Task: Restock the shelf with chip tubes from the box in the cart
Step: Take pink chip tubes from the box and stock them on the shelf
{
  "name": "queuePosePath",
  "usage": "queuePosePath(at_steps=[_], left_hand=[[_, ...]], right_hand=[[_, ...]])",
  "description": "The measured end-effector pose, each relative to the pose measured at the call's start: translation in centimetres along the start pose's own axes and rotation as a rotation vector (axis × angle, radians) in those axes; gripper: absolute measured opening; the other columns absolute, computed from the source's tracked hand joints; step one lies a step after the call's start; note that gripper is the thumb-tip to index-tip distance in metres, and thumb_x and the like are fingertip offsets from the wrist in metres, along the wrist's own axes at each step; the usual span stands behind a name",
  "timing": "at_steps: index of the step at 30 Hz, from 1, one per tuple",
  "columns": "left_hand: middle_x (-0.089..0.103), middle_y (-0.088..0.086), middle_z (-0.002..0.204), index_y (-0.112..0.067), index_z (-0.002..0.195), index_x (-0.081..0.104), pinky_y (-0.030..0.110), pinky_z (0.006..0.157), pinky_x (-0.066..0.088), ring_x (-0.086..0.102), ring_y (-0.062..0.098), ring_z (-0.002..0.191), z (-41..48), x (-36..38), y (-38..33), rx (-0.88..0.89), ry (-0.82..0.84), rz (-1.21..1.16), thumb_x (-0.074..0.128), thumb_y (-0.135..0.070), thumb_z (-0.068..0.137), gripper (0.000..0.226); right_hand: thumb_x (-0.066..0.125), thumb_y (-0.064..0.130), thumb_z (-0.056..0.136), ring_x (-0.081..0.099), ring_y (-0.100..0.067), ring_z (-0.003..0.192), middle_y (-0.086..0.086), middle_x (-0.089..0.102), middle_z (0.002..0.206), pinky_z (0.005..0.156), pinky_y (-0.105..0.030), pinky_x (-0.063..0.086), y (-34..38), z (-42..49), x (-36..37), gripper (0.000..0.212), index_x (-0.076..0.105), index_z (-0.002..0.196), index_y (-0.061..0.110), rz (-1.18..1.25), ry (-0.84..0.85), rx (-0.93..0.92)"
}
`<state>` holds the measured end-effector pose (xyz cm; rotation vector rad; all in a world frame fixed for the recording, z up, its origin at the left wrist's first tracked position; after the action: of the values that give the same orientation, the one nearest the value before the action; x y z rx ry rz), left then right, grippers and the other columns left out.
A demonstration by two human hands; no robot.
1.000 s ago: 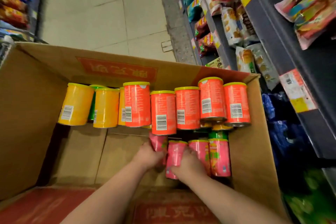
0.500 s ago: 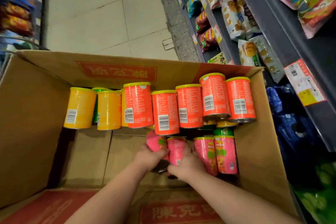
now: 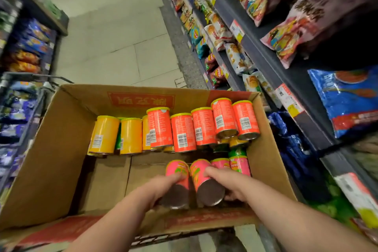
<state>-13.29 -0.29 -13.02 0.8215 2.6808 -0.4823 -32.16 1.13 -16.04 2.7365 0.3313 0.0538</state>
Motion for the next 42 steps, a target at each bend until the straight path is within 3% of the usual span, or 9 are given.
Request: queuePosePath(at_steps=[3, 9, 15, 20, 23, 27, 32, 37, 42], left_hand=[[0.059, 0.005, 0.081, -0.017, 0.095, 0.058, 0.021, 0.054, 0.026, 0.047, 0.016, 0.062, -2.2, -0.1, -0.1, 0.054, 0.022, -0.063, 0.059, -0.065, 0.053, 0.063], [0.064, 0.004, 0.079, -0.019, 0.105, 0.057, 0.02, 0.05, 0.03, 0.053, 0.016, 0.058, -7.9, -0.3, 0.6, 0.301, 0.027, -0.154, 0.056, -0.065, 0.054, 0.069], [0.075, 0.006, 0.089, -0.014, 0.103, 0.066, 0.031, 0.068, 0.053, 0.071, 0.023, 0.081, -13.0, 0.1, 2.5, 0.587, 0.071, -0.235, 0.068, -0.057, 0.051, 0.068], [0.071, 0.003, 0.099, -0.021, 0.1, 0.063, 0.038, 0.089, 0.053, 0.068, 0.02, 0.091, -17.4, 1.4, 4.0, 0.793, 0.068, -0.227, 0.071, -0.059, 0.058, 0.057], [0.072, -0.001, 0.095, -0.023, 0.098, 0.064, 0.035, 0.086, 0.053, 0.069, 0.016, 0.088, -19.6, 2.6, 5.0, 0.89, 0.097, -0.185, 0.067, -0.06, 0.051, 0.06], [0.071, -0.001, 0.097, -0.025, 0.099, 0.063, 0.039, 0.089, 0.053, 0.068, 0.018, 0.09, -21.8, 5.2, 6.4, 0.969, 0.153, -0.156, 0.065, -0.064, 0.046, 0.066], [0.073, 0.004, 0.098, -0.02, 0.109, 0.062, 0.036, 0.079, 0.055, 0.07, 0.021, 0.088, -24.6, 8.9, 7.8, 1.044, 0.308, -0.131, 0.067, -0.062, 0.044, 0.078], [0.072, 0.002, 0.099, -0.022, 0.113, 0.06, 0.033, 0.075, 0.054, 0.069, 0.019, 0.088, -28.2, 12.7, 8.2, 1.12, 0.405, -0.083, 0.074, -0.056, 0.06, 0.064], [0.07, -0.002, 0.098, -0.031, 0.105, 0.058, 0.027, 0.063, 0.048, 0.066, 0.013, 0.08, -32.1, 16.9, 8.5, 1.202, 0.49, -0.012, 0.071, -0.049, 0.077, 0.036]], right_hand=[[0.053, 0.043, 0.087, 0.054, -0.016, 0.086, 0.0, 0.058, 0.096, 0.065, -0.025, 0.04, 0.1, -2.8, -0.3, 0.032, 0.053, 0.109, 0.021, 0.037, -0.049, -0.08], [0.056, 0.034, 0.086, 0.061, -0.019, 0.095, -0.004, 0.065, 0.098, 0.085, -0.033, 0.049, -1.6, -9.7, 1.1, 0.021, 0.056, 0.101, 0.021, 0.208, -0.125, -0.228], [0.054, 0.025, 0.09, 0.059, -0.016, 0.076, -0.003, 0.064, 0.083, 0.064, -0.024, 0.045, -4.0, -16.1, 2.8, 0.004, 0.055, 0.091, 0.021, 0.255, -0.213, -0.4], [0.065, 0.035, 0.087, 0.067, -0.018, 0.078, -0.004, 0.071, 0.093, 0.064, -0.025, 0.049, -7.1, -20.5, 3.7, 0.022, 0.058, 0.102, 0.02, 0.331, -0.291, -0.543], [0.067, 0.038, 0.085, 0.07, -0.014, 0.072, -0.007, 0.072, 0.099, 0.052, -0.018, 0.047, -9.7, -22.8, 3.8, 0.043, 0.057, 0.119, 0.014, 0.368, -0.368, -0.581], [0.065, 0.033, 0.087, 0.067, -0.006, 0.063, -0.003, 0.071, 0.099, 0.046, -0.012, 0.045, -13.6, -25.8, 4.1, 0.039, 0.056, 0.121, 0.015, 0.428, -0.447, -0.636], [0.075, 0.049, 0.063, 0.07, -0.02, 0.085, -0.005, 0.072, 0.104, 0.068, -0.03, 0.054, -18.6, -29.4, 4.0, 0.069, 0.055, 0.122, 0.018, 0.525, -0.573, -0.65], [0.063, 0.035, 0.088, 0.065, -0.006, 0.072, 0.006, 0.068, 0.094, 0.047, -0.015, 0.045, -23.5, -33.9, 3.4, 0.025, 0.053, 0.11, 0.029, 0.587, -0.664, -0.677], [0.07, 0.049, 0.075, 0.065, -0.014, 0.096, 0.002, 0.067, 0.113, 0.068, -0.026, 0.046, -27.6, -38.2, 2.8, 0.062, 0.049, 0.128, 0.025, 0.648, -0.823, -0.709]])
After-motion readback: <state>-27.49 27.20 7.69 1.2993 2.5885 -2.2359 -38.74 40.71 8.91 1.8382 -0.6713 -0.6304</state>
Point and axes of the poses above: each hand's wrist, its own z-axis towards the middle knuckle, its own x-axis out of the palm, y = z × x, the point moved 3 cm from there along z, towards the middle knuckle
